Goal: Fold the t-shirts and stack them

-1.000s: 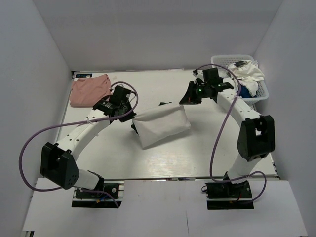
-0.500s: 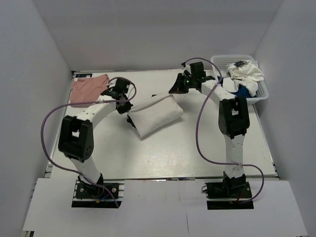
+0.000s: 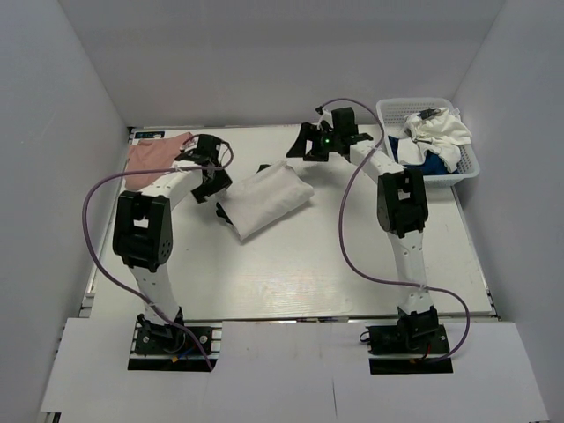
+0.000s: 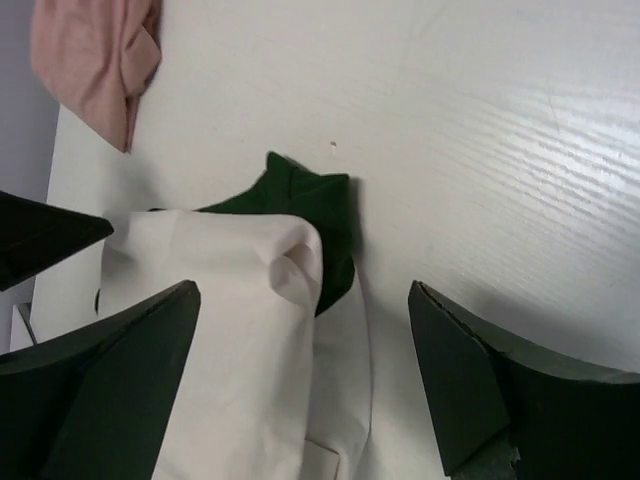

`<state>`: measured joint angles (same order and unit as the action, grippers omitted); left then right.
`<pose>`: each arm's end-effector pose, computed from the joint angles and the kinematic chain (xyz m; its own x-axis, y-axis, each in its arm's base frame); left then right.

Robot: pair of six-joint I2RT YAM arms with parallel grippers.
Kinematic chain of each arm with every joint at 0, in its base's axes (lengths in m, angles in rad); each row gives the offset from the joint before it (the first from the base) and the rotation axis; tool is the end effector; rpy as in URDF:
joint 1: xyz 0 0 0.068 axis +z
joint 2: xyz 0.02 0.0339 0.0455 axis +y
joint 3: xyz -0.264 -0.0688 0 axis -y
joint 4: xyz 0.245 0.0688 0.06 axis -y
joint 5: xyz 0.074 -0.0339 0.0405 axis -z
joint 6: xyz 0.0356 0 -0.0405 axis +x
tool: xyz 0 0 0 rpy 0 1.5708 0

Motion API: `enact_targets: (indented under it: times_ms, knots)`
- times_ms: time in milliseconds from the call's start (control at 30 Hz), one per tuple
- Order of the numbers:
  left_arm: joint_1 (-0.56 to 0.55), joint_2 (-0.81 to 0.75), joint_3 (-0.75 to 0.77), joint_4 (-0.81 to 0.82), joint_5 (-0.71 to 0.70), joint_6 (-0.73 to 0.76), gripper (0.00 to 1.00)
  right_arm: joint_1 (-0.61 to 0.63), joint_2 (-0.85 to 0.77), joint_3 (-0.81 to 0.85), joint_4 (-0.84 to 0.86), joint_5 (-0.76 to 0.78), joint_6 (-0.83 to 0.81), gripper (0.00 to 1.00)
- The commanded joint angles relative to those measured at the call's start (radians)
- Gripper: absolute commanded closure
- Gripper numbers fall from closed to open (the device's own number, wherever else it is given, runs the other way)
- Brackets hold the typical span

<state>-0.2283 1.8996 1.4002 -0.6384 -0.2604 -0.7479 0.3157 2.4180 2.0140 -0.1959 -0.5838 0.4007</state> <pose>0.3864 -0.0804 0.2003 -0.7254 -0.5061 -0.4666 -0.5181 0.8477 -0.1140 0.5189 0.1901 0.1886 -0.7639 0.0929 -0.6386 -0.4274 0.6686 0.6085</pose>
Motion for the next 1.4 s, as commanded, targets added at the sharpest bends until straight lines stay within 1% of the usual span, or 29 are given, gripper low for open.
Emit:
enact_targets:
  times_ms: [0, 100, 133, 167, 200, 233, 267, 300, 333, 367, 400, 433, 467, 500, 567, 633, 700, 767, 800, 833, 867, 900, 933, 1067, 1167, 1233, 1300, 1333, 1367]
  knots:
    - [0.012, -0.071, 0.063, -0.010, -0.043, -0.007, 0.02, -0.001, -0.131, 0.068, 0.037, -0.025, -0.040, 0.10]
    - [0.012, -0.137, 0.075, -0.055, -0.063, -0.031, 0.00, -0.001, -0.197, 0.054, -0.036, -0.019, -0.086, 0.10]
    - [0.012, -0.157, 0.075, -0.055, -0.072, -0.031, 0.00, 0.000, -0.248, 0.043, -0.046, -0.021, -0.103, 0.10]
    - [0.012, -0.204, 0.075, -0.055, -0.073, -0.031, 0.00, 0.005, -0.272, 0.034, -0.078, -0.031, -0.108, 0.10]
    - [0.012, -0.227, 0.075, -0.031, -0.036, -0.031, 0.00, 0.009, -0.287, -0.027, -0.082, -0.043, -0.114, 0.10]
    - [0.012, -0.252, 0.060, -0.008, -0.011, -0.016, 0.00, 0.014, -0.356, -0.058, -0.085, -0.054, -0.115, 0.10]
    - [-0.005, -0.273, 0.048, 0.021, 0.013, 0.025, 0.00, 0.023, -0.382, -0.089, -0.079, -0.079, -0.111, 0.10]
    - [-0.015, -0.298, 0.033, 0.090, 0.118, 0.045, 0.00, 0.032, -0.405, -0.157, -0.060, -0.108, -0.108, 0.10]
    - [-0.016, -0.331, -0.016, 0.135, 0.189, 0.056, 0.00, 0.040, -0.451, -0.225, -0.042, -0.137, -0.108, 0.10]
    - [-0.025, -0.345, -0.048, 0.182, 0.254, 0.070, 0.00, 0.048, -0.485, -0.251, -0.039, -0.145, -0.105, 0.10]
    - [-0.025, -0.355, -0.082, 0.228, 0.353, 0.070, 0.00, 0.065, -0.496, -0.288, -0.036, -0.172, -0.102, 0.10]
    - [-0.041, -0.355, -0.136, 0.296, 0.396, 0.070, 0.00, 0.072, -0.514, -0.328, -0.018, -0.188, -0.099, 0.10]
    - [-0.058, -0.355, -0.159, 0.321, 0.436, 0.070, 0.00, 0.077, -0.520, -0.345, -0.008, -0.198, -0.079, 0.10]
    - [-0.068, -0.340, -0.197, 0.360, 0.502, 0.070, 0.00, 0.086, -0.522, -0.395, 0.068, -0.230, -0.042, 0.10]
    - [-0.088, -0.317, -0.236, 0.388, 0.533, 0.070, 0.00, 0.091, -0.507, -0.416, 0.110, -0.249, 0.004, 0.10]
    - [-0.109, -0.284, -0.325, 0.419, 0.543, 0.058, 0.00, 0.097, -0.447, -0.428, 0.176, -0.309, 0.064, 0.10]
    - [-0.109, -0.248, -0.412, 0.431, 0.579, 0.033, 0.00, 0.103, -0.381, -0.440, 0.223, -0.309, 0.124, 0.10]
    - [-0.109, -0.238, -0.470, 0.441, 0.579, 0.013, 0.00, 0.103, -0.353, -0.487, 0.280, -0.304, 0.183, 0.10]
    - [-0.109, -0.238, -0.525, 0.441, 0.579, -0.004, 0.00, 0.097, -0.314, -0.507, 0.302, -0.306, 0.217, 0.10]
    - [-0.109, -0.238, -0.547, 0.441, 0.561, -0.004, 0.00, 0.100, -0.306, -0.556, 0.341, -0.244, 0.243, 0.10]
    - [-0.097, -0.253, -0.584, 0.428, 0.532, -0.016, 0.00, 0.100, -0.278, -0.601, 0.370, -0.216, 0.247, 0.10]
    - [-0.085, -0.263, -0.599, 0.419, 0.521, -0.016, 0.00, 0.099, -0.263, -0.606, 0.365, -0.188, 0.248, 0.10]
    - [-0.085, -0.273, -0.610, 0.419, 0.494, -0.016, 0.00, 0.095, -0.229, -0.591, 0.310, -0.135, 0.239, 0.10]
    - [-0.085, -0.330, -0.601, 0.314, 0.399, 0.010, 0.00, 0.097, -0.145, -0.522, 0.210, -0.093, 0.198, 0.10]
    - [-0.085, -0.343, -0.563, 0.245, 0.337, 0.022, 0.00, 0.102, -0.171, -0.514, 0.142, 0.024, 0.171, 0.10]
    - [-0.085, -0.384, -0.517, 0.211, 0.314, 0.054, 0.00, 0.091, -0.239, -0.528, 0.127, 0.047, 0.150, 0.10]
    - [-0.085, -0.410, -0.472, 0.163, 0.270, 0.070, 0.00, 0.097, -0.311, -0.521, 0.072, 0.068, 0.109, 0.10]
    - [-0.095, -0.439, -0.431, 0.145, 0.245, 0.070, 0.00, 0.108, -0.363, -0.515, 0.052, 0.075, 0.043, 0.10]
    - [-0.095, -0.454, -0.416, 0.106, 0.222, 0.070, 0.00, 0.109, -0.414, -0.489, -0.003, 0.073, 0.021, 0.10]
